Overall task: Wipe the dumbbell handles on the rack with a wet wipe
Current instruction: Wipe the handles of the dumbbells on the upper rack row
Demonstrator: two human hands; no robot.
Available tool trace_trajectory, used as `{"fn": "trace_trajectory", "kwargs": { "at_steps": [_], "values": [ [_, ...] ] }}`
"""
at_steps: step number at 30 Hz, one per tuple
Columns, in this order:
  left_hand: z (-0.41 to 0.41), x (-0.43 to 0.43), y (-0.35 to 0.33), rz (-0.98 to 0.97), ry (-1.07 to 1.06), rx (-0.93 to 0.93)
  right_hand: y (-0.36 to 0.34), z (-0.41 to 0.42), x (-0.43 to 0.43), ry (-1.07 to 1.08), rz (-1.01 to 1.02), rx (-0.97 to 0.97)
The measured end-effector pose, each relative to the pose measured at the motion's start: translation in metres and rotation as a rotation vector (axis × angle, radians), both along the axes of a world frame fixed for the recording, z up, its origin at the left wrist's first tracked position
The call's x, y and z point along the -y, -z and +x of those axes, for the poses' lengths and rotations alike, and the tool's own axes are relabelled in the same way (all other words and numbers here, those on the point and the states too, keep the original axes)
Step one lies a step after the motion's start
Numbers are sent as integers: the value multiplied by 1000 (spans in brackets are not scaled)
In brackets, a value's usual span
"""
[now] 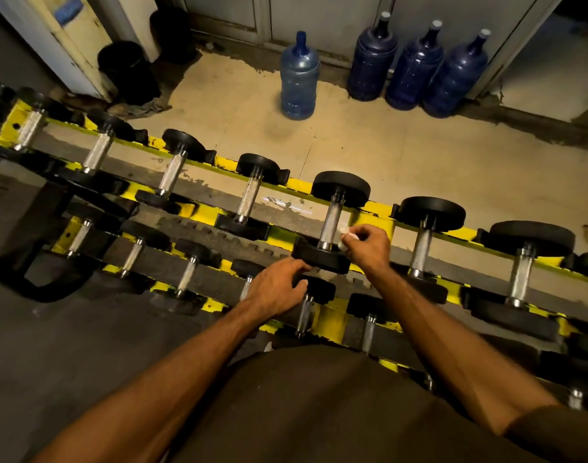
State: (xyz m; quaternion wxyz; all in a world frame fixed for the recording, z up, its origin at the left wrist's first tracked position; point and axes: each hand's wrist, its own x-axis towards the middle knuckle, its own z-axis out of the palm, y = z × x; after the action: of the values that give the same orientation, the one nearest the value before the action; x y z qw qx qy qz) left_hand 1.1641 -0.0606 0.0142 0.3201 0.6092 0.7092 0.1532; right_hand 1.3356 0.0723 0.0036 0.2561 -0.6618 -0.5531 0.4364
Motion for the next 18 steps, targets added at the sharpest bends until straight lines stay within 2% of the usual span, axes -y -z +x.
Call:
{"fn": "trace_trajectory", "kwargs": {
  "at_steps": [3,9,16,18],
  "values": [
    [5,3,-2,4,45,50,2,24,16,152,14,-2],
    [39,-7,-7,-35,226,165,-17,65,58,362,-79,-324],
    [88,-14,-11,-74,354,226,-26,115,78,583,-77,-483],
    [98,-17,-11,-47,375,214,-24,130,78,577,-91,-533]
  ]
}}
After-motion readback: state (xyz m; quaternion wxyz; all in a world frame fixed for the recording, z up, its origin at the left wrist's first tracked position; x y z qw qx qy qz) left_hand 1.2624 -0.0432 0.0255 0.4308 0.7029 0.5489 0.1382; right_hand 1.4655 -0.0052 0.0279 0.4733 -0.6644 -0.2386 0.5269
